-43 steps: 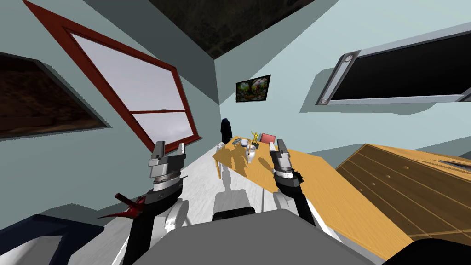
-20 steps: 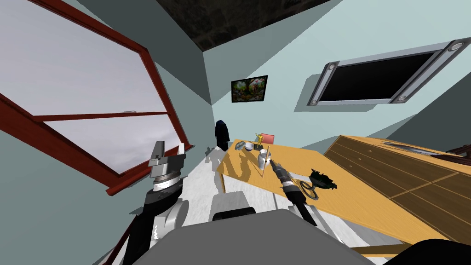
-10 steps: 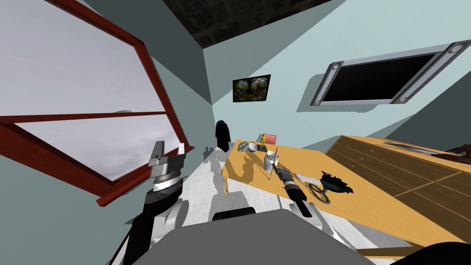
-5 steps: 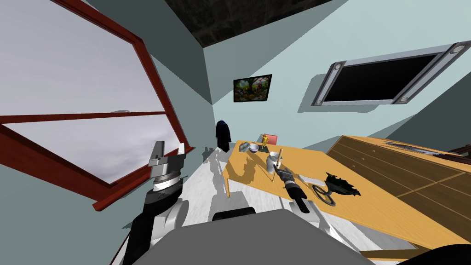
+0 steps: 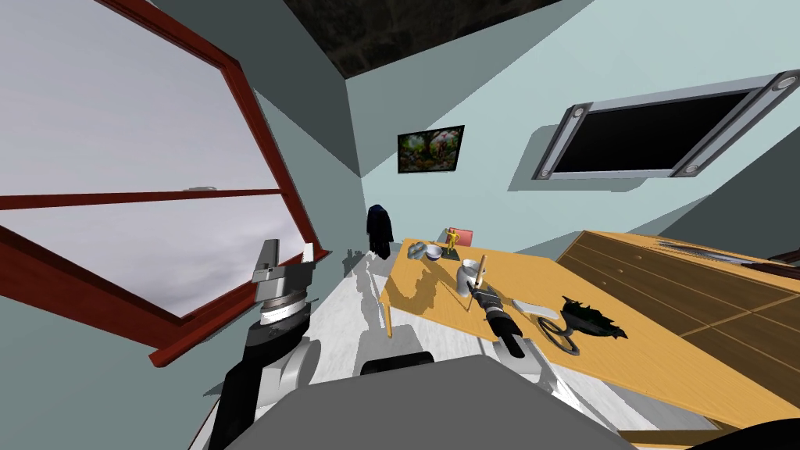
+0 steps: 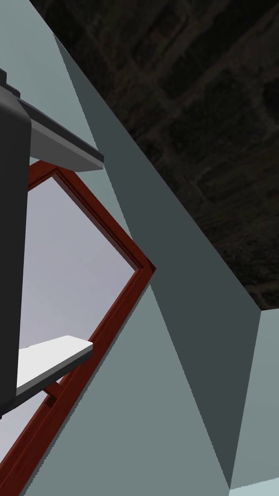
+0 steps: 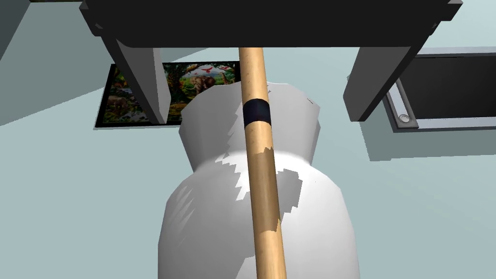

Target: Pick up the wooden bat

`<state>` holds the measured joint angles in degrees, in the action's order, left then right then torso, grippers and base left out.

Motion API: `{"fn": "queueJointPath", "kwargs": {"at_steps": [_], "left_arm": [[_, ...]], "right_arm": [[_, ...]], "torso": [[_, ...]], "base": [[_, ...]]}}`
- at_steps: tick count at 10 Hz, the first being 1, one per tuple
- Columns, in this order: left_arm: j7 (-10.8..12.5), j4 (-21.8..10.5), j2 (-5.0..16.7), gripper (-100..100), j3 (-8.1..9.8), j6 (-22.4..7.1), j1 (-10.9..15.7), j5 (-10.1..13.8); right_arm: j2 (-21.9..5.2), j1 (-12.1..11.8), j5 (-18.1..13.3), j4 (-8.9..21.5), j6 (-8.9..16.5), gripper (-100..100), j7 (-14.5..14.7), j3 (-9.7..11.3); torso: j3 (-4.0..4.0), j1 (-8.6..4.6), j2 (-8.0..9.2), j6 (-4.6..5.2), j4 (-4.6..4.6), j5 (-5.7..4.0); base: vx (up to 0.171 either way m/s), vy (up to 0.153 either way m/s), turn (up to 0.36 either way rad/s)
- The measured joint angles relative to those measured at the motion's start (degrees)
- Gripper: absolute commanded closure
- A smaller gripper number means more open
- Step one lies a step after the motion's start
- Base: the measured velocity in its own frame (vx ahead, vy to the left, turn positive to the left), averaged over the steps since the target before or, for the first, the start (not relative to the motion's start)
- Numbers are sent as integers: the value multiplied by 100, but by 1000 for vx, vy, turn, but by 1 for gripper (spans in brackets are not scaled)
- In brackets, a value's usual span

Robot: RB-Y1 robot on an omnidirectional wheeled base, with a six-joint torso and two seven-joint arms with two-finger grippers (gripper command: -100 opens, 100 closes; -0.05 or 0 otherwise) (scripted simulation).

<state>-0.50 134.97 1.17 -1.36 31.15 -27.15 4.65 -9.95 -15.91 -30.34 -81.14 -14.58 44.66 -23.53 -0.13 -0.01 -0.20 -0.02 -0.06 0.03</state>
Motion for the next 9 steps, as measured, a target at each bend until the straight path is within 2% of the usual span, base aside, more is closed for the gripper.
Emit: {"fn": "queueJointPath", "kwargs": {"at_steps": [1,5,7,8,9], "left_arm": [[0,0,0,0,0,0,0,0],[0,0,0,0,0,0,0,0],[0,0,0,0,0,0,0,0],[0,0,0,0,0,0,0,0],[0,0,0,0,0,0,0,0]], "right_arm": [[1,0,0,-1,-1,-100,-2,1],[-397,325,263,538,-301,-100,19,110],[-490,461,331,884,-430,-100,60,128],[-625,638,425,1139,-571,-100,101,138],[-732,691,483,1286,-621,-100,90,185]], "torso": [[4,-6,7,0,2,-2],[5,8,8,0,3,1],[7,1,12,1,2,0],[6,8,10,-1,3,2],[7,10,11,1,2,2]], "base": [[8,51,-39],[5,49,-20],[-2,43,-18],[1,58,-20],[2,26,0]]}}
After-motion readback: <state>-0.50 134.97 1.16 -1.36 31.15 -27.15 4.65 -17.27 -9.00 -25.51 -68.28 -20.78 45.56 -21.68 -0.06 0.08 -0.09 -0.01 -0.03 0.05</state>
